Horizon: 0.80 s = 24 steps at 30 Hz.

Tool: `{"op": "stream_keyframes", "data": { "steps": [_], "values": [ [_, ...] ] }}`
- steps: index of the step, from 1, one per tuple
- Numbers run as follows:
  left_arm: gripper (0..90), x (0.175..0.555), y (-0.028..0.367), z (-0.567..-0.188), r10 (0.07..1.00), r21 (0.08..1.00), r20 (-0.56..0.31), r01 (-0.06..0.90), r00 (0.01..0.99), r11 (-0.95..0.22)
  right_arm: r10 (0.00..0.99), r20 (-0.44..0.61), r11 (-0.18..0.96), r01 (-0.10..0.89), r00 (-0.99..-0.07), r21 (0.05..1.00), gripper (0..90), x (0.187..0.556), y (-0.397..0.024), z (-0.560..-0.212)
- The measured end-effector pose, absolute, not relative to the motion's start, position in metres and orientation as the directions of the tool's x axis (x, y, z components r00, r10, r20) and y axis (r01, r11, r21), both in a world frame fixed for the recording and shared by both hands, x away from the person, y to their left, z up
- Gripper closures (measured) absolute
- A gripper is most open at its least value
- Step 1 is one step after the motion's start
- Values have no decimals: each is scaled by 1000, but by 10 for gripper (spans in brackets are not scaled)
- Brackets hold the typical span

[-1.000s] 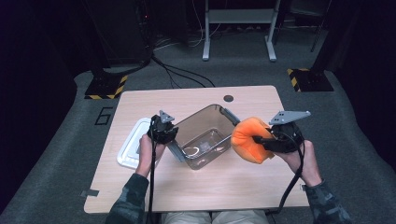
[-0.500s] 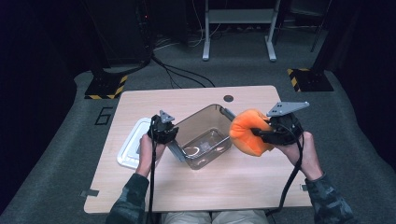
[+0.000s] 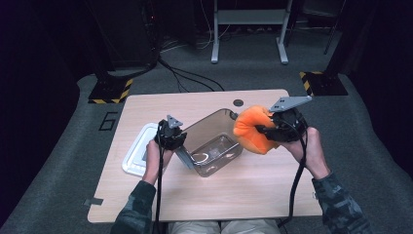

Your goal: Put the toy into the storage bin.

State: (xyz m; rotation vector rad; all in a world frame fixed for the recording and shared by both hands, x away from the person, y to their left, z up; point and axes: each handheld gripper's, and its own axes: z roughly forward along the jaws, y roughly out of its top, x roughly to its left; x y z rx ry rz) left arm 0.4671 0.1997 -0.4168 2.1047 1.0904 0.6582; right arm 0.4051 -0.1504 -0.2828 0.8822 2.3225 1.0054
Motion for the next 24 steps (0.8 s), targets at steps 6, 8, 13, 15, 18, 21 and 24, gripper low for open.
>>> {"op": "stream_keyframes", "data": {
  "steps": [6,8,13,15,18,21,24],
  "values": [
    [723,468,200,-417,841,750,127,505,525,-428,717,-163,530,378,-678,759,609,415,-138,-285],
    [723,468,200,-417,841,750,126,504,526,-428,717,-167,534,378,-677,756,608,418,-133,-285],
    [723,468,200,-417,842,752,124,504,524,-425,712,-173,538,370,-681,758,603,423,-121,-286],
    [723,468,200,-417,841,750,126,504,526,-427,710,-180,544,368,-680,754,603,426,-117,-286],
    [723,468,200,-417,843,751,124,505,524,-425,709,-182,545,366,-682,754,603,430,-111,-288],
    [723,468,199,-417,842,753,125,502,525,-425,713,-179,545,375,-678,750,603,434,-104,-290],
    [723,468,199,-417,843,756,120,503,524,-420,712,-180,546,374,-679,750,602,439,-98,-294]
  ]
}}
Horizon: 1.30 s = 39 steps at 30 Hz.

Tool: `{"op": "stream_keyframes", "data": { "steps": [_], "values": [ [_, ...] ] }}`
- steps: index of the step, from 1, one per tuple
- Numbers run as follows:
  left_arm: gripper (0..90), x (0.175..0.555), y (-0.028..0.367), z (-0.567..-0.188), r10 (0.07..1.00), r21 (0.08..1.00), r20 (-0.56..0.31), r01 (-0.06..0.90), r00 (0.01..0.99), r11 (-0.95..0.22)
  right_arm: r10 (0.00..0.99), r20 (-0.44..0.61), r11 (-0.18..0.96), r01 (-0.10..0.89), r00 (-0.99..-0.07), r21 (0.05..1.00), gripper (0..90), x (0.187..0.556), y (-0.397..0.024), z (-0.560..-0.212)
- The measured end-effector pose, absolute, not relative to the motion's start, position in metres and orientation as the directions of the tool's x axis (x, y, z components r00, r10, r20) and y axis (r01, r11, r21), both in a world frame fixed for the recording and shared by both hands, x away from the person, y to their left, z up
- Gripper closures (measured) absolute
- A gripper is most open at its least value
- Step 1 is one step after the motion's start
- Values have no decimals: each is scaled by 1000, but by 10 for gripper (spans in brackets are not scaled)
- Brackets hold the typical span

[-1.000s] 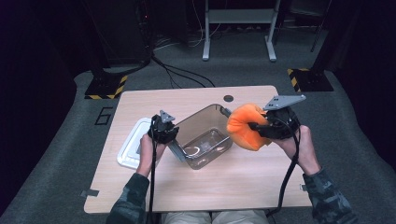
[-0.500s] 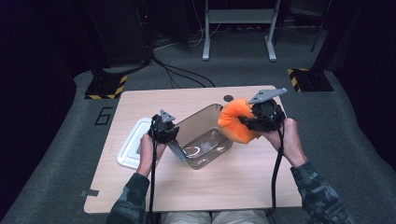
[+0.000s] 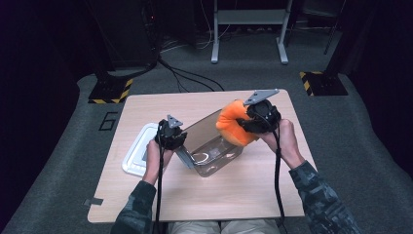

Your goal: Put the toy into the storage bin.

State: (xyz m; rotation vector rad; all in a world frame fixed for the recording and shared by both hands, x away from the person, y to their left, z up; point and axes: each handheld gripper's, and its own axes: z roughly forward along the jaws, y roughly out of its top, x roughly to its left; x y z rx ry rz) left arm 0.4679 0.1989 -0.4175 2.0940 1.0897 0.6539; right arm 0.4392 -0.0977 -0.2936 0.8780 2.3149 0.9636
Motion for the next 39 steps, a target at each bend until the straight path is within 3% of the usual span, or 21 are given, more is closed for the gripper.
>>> {"op": "stream_keyframes", "data": {
  "steps": [39],
  "values": [
    [724,468,200,-417,837,754,117,501,534,-425,726,-207,586,433,-656,684,587,482,-52,-355]
  ]
}}
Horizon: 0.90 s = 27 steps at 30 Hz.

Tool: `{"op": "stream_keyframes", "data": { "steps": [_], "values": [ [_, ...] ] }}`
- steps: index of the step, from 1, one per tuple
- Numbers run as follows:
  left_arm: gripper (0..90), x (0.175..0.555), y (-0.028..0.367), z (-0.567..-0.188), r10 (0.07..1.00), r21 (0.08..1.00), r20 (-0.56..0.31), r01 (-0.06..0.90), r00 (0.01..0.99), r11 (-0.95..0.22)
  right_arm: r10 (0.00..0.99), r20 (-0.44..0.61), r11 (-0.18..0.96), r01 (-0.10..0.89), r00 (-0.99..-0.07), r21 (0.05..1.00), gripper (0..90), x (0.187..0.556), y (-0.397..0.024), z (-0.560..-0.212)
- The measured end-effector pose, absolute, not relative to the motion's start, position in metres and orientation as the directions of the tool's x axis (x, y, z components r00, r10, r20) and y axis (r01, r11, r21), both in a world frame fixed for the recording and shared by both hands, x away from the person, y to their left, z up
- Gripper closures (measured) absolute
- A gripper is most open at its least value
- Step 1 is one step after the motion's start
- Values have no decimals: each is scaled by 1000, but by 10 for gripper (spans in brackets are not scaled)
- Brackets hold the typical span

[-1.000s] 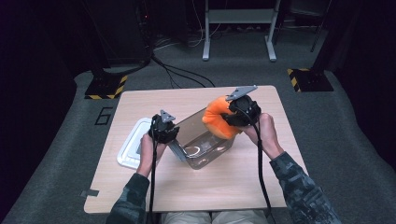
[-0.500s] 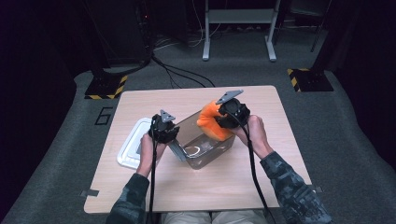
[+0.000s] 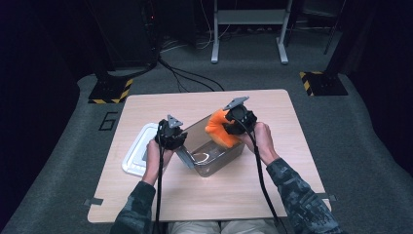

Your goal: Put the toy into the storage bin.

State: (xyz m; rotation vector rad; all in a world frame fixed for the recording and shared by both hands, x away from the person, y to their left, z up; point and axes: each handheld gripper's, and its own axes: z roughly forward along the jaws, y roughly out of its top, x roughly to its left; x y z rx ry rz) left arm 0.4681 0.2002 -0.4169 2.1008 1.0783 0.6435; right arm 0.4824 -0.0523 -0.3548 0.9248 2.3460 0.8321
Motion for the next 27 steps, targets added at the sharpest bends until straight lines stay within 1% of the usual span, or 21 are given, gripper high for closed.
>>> {"op": "stream_keyframes", "data": {
  "steps": [5,6,7,10,11,13,14,16,21,27],
  "values": [
    [724,468,200,-417,837,754,119,500,534,-426,722,-244,611,430,-648,665,584,483,-44,-359],
    [724,468,200,-417,838,755,118,500,533,-424,727,-239,609,443,-644,658,584,482,-43,-359],
    [724,468,200,-417,838,754,118,501,533,-424,721,-246,613,431,-648,662,584,484,-42,-361],
    [724,468,200,-417,838,755,116,500,534,-424,720,-241,618,442,-651,650,583,486,-40,-364],
    [724,468,200,-417,838,755,116,500,534,-423,725,-233,617,461,-648,638,583,486,-39,-366],
    [725,468,200,-417,838,756,115,500,534,-423,721,-243,625,457,-649,633,582,488,-36,-370],
    [725,468,200,-417,837,755,115,500,535,-424,725,-238,625,472,-647,621,582,487,-35,-371],
    [725,468,200,-417,837,756,113,501,535,-422,709,-249,644,462,-659,610,580,490,-33,-375],
    [725,468,200,-417,836,755,115,499,537,-425,716,-209,637,500,-667,586,578,496,-32,-385],
    [726,468,200,-417,835,755,116,499,537,-425,705,-210,655,510,-677,558,575,501,-30,-394]
  ]
}}
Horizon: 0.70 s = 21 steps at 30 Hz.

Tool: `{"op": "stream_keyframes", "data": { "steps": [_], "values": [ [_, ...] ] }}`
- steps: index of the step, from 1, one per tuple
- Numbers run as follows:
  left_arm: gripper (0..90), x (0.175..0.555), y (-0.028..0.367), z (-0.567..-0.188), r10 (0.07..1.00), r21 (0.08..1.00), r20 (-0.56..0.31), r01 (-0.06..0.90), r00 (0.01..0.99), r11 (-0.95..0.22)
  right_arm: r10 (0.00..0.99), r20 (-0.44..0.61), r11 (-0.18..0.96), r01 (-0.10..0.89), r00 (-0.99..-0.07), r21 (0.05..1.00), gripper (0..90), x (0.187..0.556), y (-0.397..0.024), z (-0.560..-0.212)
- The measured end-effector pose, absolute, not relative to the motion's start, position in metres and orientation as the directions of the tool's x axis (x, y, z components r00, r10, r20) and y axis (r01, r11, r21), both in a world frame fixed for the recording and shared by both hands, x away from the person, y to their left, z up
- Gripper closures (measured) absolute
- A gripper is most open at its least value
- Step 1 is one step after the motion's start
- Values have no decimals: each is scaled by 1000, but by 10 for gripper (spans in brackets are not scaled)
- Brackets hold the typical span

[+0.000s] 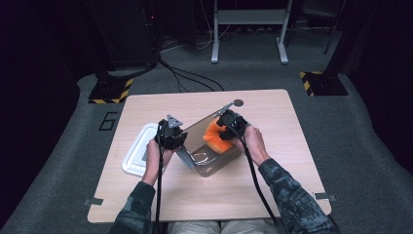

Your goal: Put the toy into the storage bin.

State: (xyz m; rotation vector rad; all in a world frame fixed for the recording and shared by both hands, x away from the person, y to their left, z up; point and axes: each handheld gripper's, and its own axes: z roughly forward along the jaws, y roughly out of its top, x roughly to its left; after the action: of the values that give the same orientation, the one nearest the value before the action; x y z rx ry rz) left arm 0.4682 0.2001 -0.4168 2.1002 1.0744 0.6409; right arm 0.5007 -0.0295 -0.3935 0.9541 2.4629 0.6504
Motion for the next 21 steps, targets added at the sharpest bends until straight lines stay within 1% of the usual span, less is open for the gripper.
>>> {"op": "stream_keyframes", "data": {
  "steps": [5,17,21],
  "values": [
    [725,468,200,-417,835,755,117,498,538,-427,692,-212,673,509,-690,537,572,505,-29,-399],
    [726,468,200,-417,834,754,119,498,539,-429,702,-172,671,560,-691,487,558,513,-25,-413],
    [726,468,200,-417,834,753,119,498,539,-429,700,-171,673,562,-693,480,553,515,-25,-416]
  ]
}}
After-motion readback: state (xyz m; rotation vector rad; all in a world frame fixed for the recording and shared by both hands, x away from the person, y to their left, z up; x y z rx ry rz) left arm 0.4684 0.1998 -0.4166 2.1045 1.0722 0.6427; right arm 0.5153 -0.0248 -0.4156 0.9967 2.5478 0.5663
